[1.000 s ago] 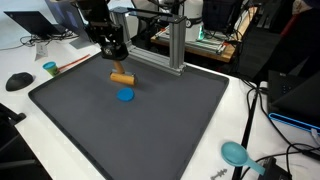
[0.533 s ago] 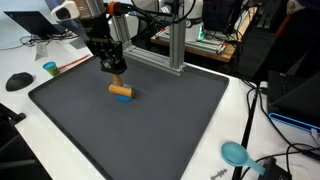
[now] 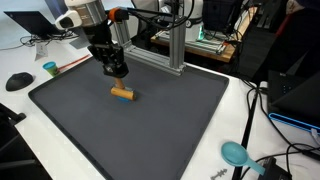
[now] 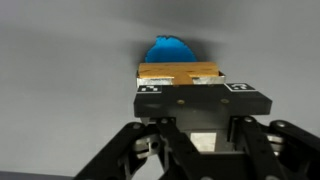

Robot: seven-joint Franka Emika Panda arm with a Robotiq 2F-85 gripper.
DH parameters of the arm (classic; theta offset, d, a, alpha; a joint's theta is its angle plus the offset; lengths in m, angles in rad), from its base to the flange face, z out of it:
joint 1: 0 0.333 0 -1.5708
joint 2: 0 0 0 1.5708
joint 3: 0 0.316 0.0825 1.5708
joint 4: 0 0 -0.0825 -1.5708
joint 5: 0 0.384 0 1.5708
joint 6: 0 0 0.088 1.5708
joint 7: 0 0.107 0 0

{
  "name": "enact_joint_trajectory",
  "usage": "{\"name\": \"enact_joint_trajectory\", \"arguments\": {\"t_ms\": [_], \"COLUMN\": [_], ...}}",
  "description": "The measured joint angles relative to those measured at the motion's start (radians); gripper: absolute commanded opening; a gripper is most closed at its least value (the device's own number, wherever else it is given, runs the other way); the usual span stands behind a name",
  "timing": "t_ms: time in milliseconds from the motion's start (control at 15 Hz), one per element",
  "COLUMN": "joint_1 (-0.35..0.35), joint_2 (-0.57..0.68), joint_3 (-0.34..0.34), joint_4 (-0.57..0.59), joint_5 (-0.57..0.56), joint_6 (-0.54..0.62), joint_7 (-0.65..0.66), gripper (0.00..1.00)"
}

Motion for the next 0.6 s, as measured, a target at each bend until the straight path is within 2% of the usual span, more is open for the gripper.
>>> {"name": "enact_joint_trajectory", "arguments": {"t_ms": [600], "joint_1": [0.011], "joint_2": [0.034], "joint_3": [0.000], "joint_4": [0.057], "joint_5": [-0.030], "joint_6": [-0.059], "joint_7": [0.003], "gripper": [0.22]}}
